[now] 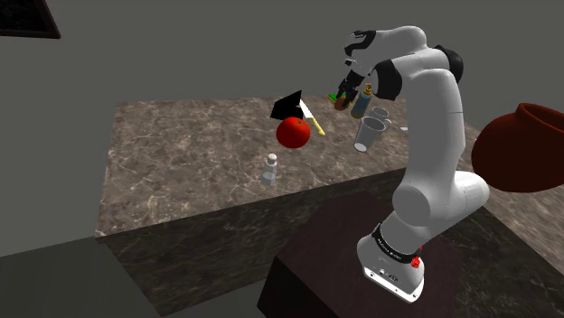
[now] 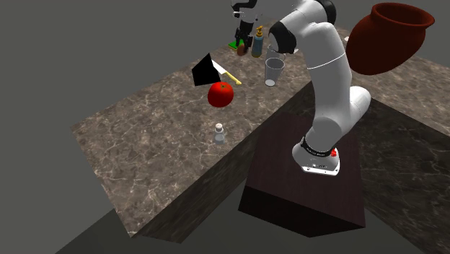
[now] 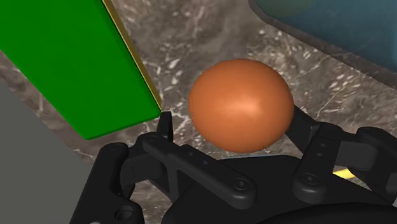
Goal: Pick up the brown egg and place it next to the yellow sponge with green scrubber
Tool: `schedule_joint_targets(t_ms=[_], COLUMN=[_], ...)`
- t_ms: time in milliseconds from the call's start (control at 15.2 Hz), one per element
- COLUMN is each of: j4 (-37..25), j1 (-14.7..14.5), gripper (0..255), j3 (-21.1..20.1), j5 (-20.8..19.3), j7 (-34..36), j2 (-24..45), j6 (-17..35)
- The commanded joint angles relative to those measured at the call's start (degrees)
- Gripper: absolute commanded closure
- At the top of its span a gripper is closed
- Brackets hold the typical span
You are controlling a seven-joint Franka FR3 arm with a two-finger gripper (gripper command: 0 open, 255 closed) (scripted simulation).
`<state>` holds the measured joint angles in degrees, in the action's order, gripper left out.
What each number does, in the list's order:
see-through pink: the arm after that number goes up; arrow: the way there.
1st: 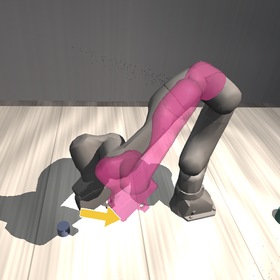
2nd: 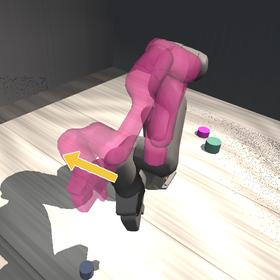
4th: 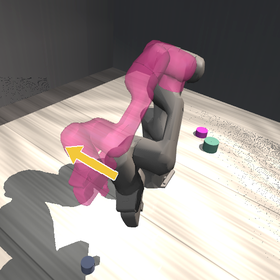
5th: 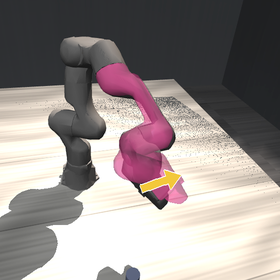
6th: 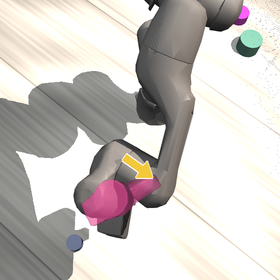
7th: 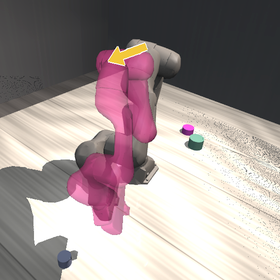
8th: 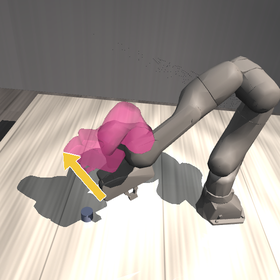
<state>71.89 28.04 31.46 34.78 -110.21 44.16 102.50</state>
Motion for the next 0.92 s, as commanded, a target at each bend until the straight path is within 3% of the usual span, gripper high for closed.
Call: schedule_joint_targets(t_ms=[0, 330, 858], j4=[0.04, -6.39, -6.39], j1=[-0.01, 2.16, 2.16], gripper=[0, 0, 0], j3=[0.00, 0.47, 0.48], j5=[-0.01, -0.89, -0.89], j7=[0.00, 1.38, 1.38], j2=[-0.01, -0.41, -0.40], j6=[-0.01, -6.32, -6.32])
